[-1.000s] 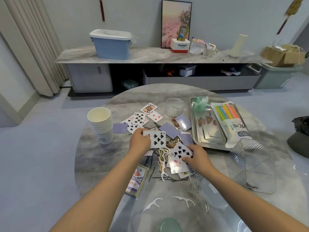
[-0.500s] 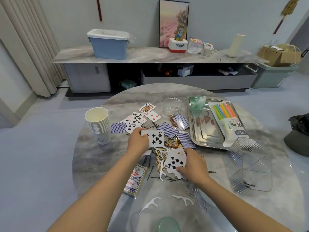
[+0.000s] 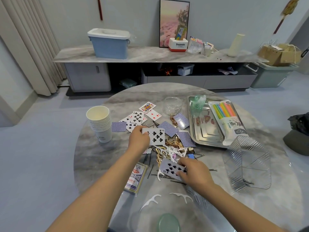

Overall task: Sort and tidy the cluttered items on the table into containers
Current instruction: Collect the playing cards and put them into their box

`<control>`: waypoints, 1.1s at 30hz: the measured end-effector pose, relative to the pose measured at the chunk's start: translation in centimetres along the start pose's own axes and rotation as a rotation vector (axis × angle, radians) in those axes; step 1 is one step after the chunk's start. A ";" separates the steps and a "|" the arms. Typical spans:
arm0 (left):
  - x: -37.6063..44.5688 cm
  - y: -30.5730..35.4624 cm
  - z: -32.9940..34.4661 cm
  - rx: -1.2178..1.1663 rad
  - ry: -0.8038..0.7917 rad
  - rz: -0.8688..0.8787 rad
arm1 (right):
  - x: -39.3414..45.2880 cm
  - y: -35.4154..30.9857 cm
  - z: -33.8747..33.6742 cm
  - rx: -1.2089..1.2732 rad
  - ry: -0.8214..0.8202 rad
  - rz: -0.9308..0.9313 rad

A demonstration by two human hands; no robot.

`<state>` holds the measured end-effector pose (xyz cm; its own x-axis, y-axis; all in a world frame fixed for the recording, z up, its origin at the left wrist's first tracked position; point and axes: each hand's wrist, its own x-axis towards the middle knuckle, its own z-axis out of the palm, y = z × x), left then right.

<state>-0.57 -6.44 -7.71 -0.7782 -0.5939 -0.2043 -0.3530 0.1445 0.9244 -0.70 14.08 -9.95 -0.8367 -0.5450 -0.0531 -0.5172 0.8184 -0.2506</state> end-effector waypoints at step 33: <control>-4.3 -2.1 4.3 0.150 -0.618 0.022 | 0.6 1.2 1.2 0.507 0.053 0.156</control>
<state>1.36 -0.80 -10.17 -0.9262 -0.0302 -0.3757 -0.3681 0.2876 0.8842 -1.61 14.48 -11.40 -0.9116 -0.4029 -0.0814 -0.2447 0.6911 -0.6801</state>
